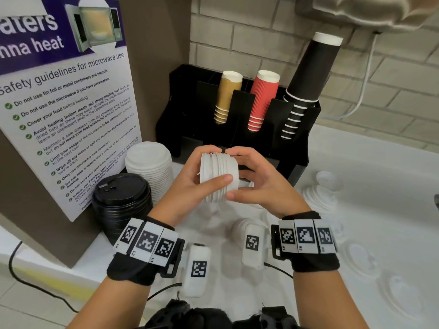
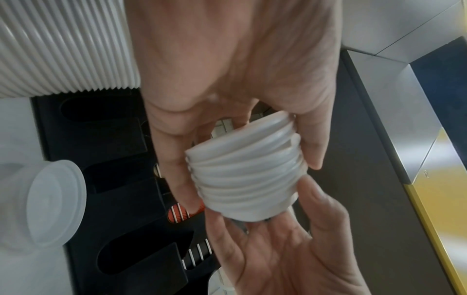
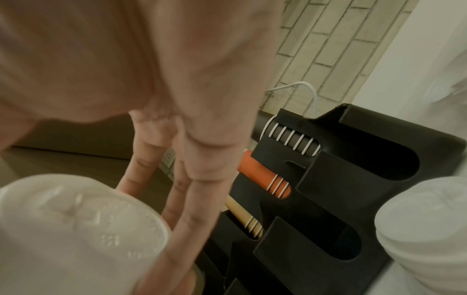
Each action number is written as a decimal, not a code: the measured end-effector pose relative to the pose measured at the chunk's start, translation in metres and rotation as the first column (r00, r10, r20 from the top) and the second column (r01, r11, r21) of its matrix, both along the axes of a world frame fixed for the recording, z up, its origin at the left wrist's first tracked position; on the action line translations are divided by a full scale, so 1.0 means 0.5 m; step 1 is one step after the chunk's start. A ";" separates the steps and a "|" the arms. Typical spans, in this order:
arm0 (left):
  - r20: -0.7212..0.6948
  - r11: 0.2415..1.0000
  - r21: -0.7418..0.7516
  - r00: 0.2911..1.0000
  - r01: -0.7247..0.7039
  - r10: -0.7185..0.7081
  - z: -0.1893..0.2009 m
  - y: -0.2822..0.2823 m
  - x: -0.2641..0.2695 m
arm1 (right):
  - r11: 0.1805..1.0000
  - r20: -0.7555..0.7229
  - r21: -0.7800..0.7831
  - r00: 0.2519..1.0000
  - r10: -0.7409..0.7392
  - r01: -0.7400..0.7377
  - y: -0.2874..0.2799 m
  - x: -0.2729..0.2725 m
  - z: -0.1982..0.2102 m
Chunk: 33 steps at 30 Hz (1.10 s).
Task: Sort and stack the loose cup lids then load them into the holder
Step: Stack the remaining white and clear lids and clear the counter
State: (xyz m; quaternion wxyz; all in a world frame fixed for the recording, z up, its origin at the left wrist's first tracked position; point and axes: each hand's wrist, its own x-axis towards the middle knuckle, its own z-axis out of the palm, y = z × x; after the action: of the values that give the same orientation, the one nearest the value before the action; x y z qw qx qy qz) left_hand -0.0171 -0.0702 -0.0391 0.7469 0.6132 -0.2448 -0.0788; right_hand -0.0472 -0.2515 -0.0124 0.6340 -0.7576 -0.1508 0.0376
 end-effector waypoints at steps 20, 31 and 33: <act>-0.021 0.974 -0.127 0.982 -0.188 0.187 0.019 0.044 0.005 | 0.238 -0.271 -0.936 0.963 -0.011 -0.260 0.156 0.100 -0.114; -0.023 0.976 -0.086 0.980 -0.198 0.197 0.001 0.057 0.001 | 0.886 -0.147 -0.432 0.956 -0.253 0.168 0.020 0.055 -0.056; -0.029 0.985 -0.039 0.986 -0.167 0.166 -0.006 0.047 -0.001 | 0.966 -0.182 -0.159 0.956 -0.230 0.202 0.006 0.037 -0.038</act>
State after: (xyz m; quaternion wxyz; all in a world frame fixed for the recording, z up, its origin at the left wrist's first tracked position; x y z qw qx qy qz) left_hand -0.0177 -0.0465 -0.0421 0.7665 0.6149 -0.1847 -0.0191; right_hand -0.0285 -0.2485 -0.0312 0.5918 -0.8043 0.0002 0.0537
